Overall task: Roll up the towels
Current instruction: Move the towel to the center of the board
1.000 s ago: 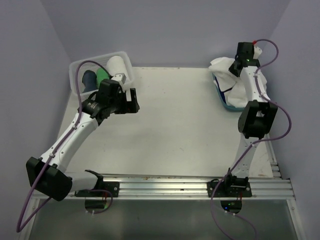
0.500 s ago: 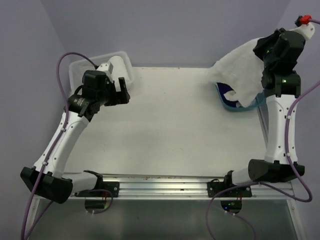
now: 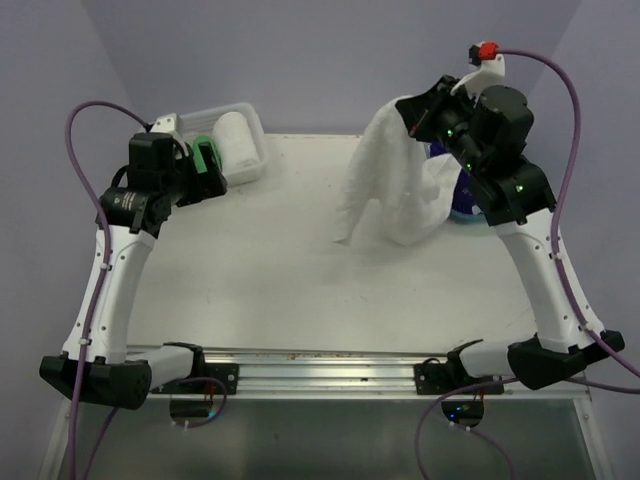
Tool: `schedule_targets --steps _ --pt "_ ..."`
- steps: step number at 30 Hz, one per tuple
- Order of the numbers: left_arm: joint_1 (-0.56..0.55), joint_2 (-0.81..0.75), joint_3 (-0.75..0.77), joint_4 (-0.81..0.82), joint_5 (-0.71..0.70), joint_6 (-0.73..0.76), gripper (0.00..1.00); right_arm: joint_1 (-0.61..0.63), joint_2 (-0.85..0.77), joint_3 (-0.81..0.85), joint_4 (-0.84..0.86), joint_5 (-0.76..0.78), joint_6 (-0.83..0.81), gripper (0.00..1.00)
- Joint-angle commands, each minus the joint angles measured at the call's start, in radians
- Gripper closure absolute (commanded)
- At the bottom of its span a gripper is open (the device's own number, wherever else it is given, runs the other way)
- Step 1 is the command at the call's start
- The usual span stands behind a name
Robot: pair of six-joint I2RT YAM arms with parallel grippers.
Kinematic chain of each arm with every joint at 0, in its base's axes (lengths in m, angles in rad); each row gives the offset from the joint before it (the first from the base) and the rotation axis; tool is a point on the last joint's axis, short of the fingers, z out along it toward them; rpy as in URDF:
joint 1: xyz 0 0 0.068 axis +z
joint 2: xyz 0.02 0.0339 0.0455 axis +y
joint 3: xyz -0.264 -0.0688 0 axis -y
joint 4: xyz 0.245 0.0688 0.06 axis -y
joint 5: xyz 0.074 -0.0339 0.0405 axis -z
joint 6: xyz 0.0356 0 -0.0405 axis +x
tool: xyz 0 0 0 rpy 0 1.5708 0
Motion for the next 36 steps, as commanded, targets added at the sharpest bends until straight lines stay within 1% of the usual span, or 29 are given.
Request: schedule_targets --steps 1,3,4,5,6,8,9,10,11,12,13,15,16,18,19,22,23,25,28,29,30,32,34,35,36 --pt "0.015 -0.031 0.048 -0.029 -0.029 0.01 0.0 0.043 -0.023 -0.121 0.095 -0.064 0.022 1.0" --pt "0.015 -0.024 0.043 -0.023 -0.008 0.012 0.0 0.072 -0.011 -0.187 0.106 -0.067 0.049 1.0" --pt "0.015 -0.018 0.039 -0.014 0.006 0.013 0.0 0.08 0.006 -0.267 0.129 -0.081 0.079 1.0" --pt "0.015 -0.014 0.017 -0.005 0.023 0.03 0.0 0.086 0.017 -0.307 0.141 -0.093 0.092 1.0" --pt "0.015 -0.008 0.008 0.003 0.073 0.041 0.01 0.089 0.033 -0.339 0.143 -0.105 0.096 0.83" --pt "0.013 0.02 -0.026 0.0 0.11 0.062 0.02 0.089 0.095 -0.384 0.085 -0.109 0.07 0.64" --pt "0.013 0.031 -0.044 0.014 0.142 0.066 0.02 0.089 0.11 -0.395 0.055 -0.099 0.04 0.46" --pt "0.001 0.031 -0.065 0.031 0.156 0.064 0.02 0.086 0.119 -0.425 0.007 -0.081 0.024 0.41" --pt "-0.01 0.031 -0.119 0.051 0.17 0.05 0.02 0.082 0.124 -0.45 -0.005 -0.038 0.012 0.36" --pt "-0.026 0.031 -0.144 0.072 0.19 0.04 0.02 0.078 0.119 -0.479 -0.008 -0.035 0.003 0.32" --pt "-0.075 0.041 -0.165 0.112 0.186 0.026 0.02 0.071 0.112 -0.548 -0.005 -0.017 -0.003 0.31" --pt "-0.144 0.069 -0.202 0.13 0.137 -0.017 0.02 0.028 0.092 -0.615 -0.002 -0.029 0.0 0.3" --pt "-0.202 0.1 -0.21 0.134 0.13 -0.032 0.02 0.007 0.087 -0.68 0.001 -0.027 0.01 0.3" --pt "-0.227 0.123 -0.254 0.143 0.129 -0.062 0.03 -0.05 0.072 -0.743 0.009 -0.076 0.021 0.3" --pt "-0.234 0.137 -0.271 0.164 0.133 -0.068 0.03 -0.063 0.07 -0.792 0.008 -0.073 0.02 0.3" --pt "-0.26 0.147 -0.323 0.251 0.187 -0.094 0.03 -0.092 0.075 -0.855 0.009 -0.073 0.007 0.3" --pt "-0.278 0.158 -0.326 0.262 0.18 -0.103 0.03 -0.093 0.079 -0.863 0.011 -0.075 0.006 0.3" --pt "-0.328 0.209 -0.325 0.227 0.14 -0.118 0.03 -0.095 0.099 -0.873 0.011 -0.085 0.007 0.29" --pt "-0.33 0.238 -0.38 0.247 0.1 -0.174 0.03 -0.093 0.121 -0.906 0.049 -0.075 0.021 0.28" --pt "-0.332 0.238 -0.414 0.273 0.11 -0.192 0.02 -0.093 0.133 -0.909 0.055 -0.073 0.024 0.28" --pt "-0.332 0.239 -0.428 0.331 0.144 -0.207 0.02 -0.093 0.147 -0.907 0.058 -0.072 0.027 0.28" --pt "-0.342 0.252 -0.443 0.382 0.17 -0.241 0.02 -0.095 0.187 -0.897 0.074 -0.064 0.032 0.28" --pt "-0.393 0.288 -0.437 0.433 0.181 -0.264 0.02 -0.093 0.208 -0.884 0.093 -0.058 0.036 0.28" --pt "-0.411 0.304 -0.435 0.459 0.211 -0.276 0.02 -0.095 0.231 -0.881 0.101 -0.052 0.041 0.28" --pt "-0.443 0.334 -0.438 0.521 0.272 -0.284 0.02 -0.098 0.248 -0.875 0.107 -0.058 0.047 0.28"
